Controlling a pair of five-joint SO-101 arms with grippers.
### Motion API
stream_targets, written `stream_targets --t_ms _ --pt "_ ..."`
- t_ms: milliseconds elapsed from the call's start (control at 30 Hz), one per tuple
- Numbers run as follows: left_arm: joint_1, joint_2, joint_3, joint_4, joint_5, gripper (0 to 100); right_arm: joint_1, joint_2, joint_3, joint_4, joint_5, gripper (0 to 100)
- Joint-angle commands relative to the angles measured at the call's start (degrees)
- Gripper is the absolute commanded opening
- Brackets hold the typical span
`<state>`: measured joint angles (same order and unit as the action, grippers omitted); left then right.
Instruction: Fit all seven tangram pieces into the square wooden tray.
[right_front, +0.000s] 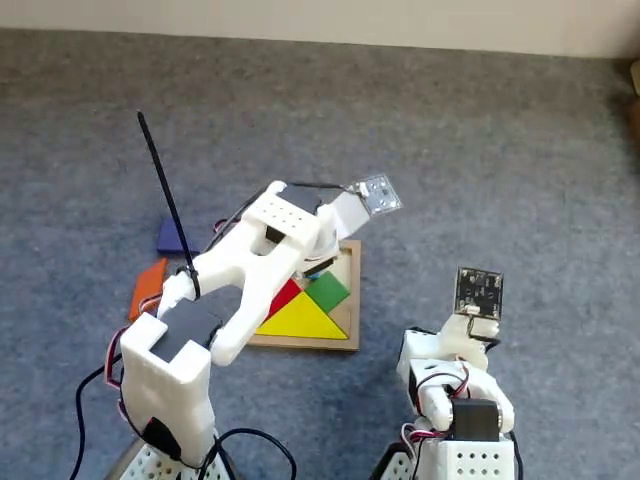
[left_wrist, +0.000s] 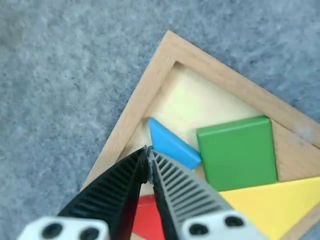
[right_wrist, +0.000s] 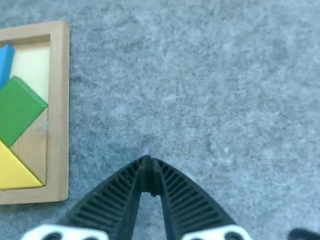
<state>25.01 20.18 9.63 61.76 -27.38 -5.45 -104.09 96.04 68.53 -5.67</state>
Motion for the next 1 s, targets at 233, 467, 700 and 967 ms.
stream_targets --t_ms 233,467,700,967 --pt "0.0 -7.3 -2.9 2.0 0.4 4 0.8 -0.6 7.1 -1.0 0.4 0.6" --pt "1.8 -5.9 -2.9 2.2 0.4 4 0.8 -0.6 7.1 -1.0 0.4 0.6" --pt "1.8 -2.9 -2.9 2.6 0.4 4 0.9 -0.6 7.1 -1.0 0.4 0.6" --pt "3.4 -3.7 -3.1 11.0 0.4 3 0.9 -0.6 7.1 -1.0 0.4 0.6"
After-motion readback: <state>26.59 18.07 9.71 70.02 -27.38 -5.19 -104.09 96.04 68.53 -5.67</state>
